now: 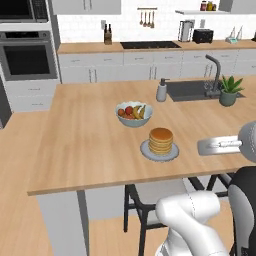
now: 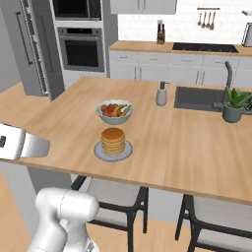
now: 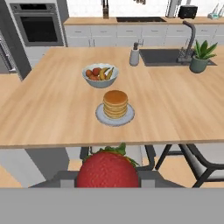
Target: Take the strawberry from the fridge and place it on top of the pancake, located on the dining counter.
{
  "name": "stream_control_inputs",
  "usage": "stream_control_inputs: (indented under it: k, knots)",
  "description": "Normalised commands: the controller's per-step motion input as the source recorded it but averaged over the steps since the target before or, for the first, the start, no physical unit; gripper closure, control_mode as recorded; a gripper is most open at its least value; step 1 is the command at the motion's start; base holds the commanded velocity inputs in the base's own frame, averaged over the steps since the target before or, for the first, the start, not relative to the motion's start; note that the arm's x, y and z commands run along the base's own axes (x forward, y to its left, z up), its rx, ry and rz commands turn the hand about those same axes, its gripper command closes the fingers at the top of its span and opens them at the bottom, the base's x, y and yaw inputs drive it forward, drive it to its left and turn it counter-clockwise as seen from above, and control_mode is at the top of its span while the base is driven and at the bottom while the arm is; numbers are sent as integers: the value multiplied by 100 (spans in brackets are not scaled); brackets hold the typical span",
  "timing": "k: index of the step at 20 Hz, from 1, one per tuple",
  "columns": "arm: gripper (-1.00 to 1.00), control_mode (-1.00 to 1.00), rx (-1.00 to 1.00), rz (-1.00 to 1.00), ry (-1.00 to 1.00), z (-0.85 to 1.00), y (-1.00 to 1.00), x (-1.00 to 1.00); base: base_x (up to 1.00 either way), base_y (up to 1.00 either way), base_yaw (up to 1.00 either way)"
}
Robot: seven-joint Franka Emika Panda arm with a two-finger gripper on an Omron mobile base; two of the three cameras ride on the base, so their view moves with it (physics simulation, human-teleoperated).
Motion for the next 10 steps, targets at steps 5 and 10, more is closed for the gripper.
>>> stream_control_inputs:
  k: [5, 10]
  knots:
    - [100, 100, 0, 0, 0, 0, 0, 0, 86, 0, -18]
    - [100, -100, 1, 0, 3, 0, 0, 20, 75, 0, -11]
